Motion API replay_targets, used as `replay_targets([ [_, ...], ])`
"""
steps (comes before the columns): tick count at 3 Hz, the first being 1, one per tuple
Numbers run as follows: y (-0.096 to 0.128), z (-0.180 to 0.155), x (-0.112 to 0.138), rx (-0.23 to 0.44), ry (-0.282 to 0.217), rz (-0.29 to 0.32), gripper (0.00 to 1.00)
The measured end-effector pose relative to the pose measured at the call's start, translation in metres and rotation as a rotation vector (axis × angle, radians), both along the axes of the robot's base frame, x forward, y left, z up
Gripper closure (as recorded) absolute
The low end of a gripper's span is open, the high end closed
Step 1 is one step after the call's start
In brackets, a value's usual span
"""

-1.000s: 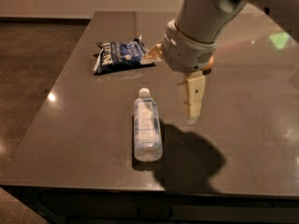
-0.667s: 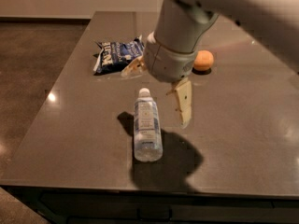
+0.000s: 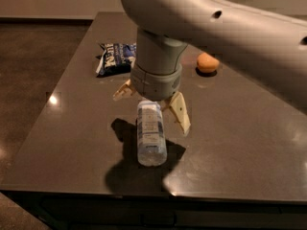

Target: Move blue plastic bottle near blue chip bag

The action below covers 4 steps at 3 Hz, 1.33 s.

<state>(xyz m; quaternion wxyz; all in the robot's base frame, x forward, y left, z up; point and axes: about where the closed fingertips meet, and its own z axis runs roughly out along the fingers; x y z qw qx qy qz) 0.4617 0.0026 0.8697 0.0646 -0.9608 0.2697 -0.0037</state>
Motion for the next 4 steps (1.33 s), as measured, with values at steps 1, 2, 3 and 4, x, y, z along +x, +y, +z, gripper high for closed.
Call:
replay_targets([
  [1,0.000,-0.012,0.006,-0.092,-0.024,0.057,0.26],
  [2,-0.001,-0.013,0.014,-0.135,-0.041,0.073,0.55],
  [3,-0.002,-0.009,0.029,-0.148,-0.060,0.042,0.86],
  [4,0.009,0.010,0.084,-0.109,-0.107,-0.156,1.00],
])
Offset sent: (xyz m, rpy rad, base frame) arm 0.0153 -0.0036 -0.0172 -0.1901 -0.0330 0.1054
